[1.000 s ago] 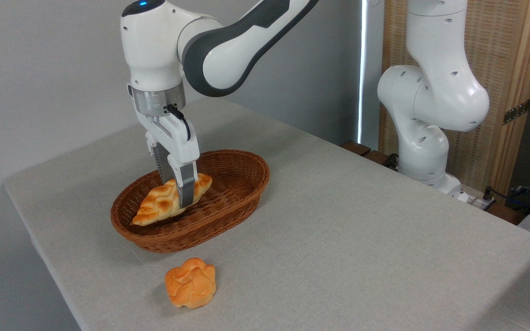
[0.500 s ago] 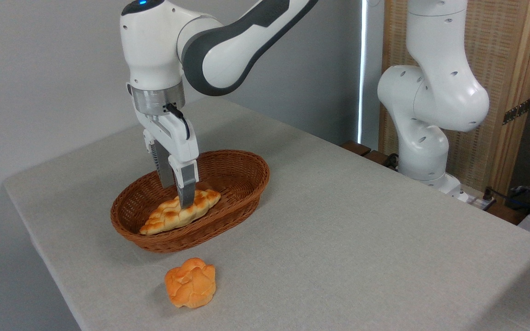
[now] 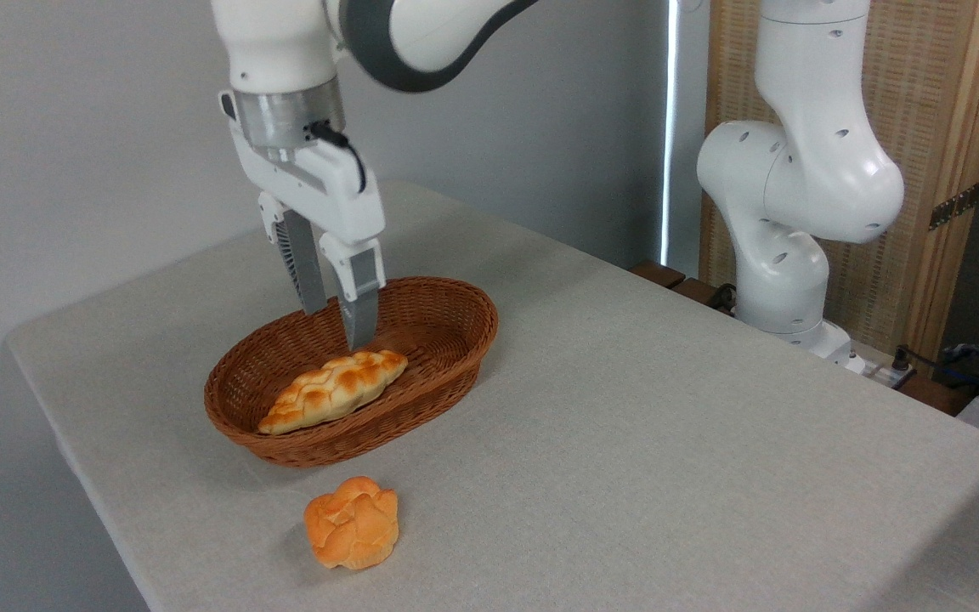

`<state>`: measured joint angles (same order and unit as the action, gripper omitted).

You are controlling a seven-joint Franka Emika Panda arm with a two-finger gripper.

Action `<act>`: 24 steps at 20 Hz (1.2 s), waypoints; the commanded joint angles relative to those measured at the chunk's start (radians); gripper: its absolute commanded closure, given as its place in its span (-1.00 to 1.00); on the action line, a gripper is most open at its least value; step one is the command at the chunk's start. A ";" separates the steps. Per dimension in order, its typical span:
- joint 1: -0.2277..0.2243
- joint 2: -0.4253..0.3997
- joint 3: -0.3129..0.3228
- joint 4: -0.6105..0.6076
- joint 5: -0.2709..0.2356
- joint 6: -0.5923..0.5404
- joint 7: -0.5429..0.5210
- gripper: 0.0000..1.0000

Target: Put bread into the basket

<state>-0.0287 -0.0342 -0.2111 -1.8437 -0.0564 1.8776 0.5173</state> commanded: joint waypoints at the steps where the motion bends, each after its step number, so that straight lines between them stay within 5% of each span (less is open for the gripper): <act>1: -0.030 -0.036 0.106 0.058 0.003 -0.099 0.021 -1.00; 6: -0.048 -0.020 0.220 0.182 0.004 -0.227 0.133 -1.00; 8: -0.048 -0.007 0.225 0.213 0.009 -0.251 0.138 -1.00; 11: -0.048 -0.001 0.225 0.227 0.079 -0.275 0.141 -1.00; 24: -0.045 -0.001 0.217 0.225 0.072 -0.275 0.139 -1.00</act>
<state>-0.0669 -0.0423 -0.0011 -1.6414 0.0084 1.6339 0.6486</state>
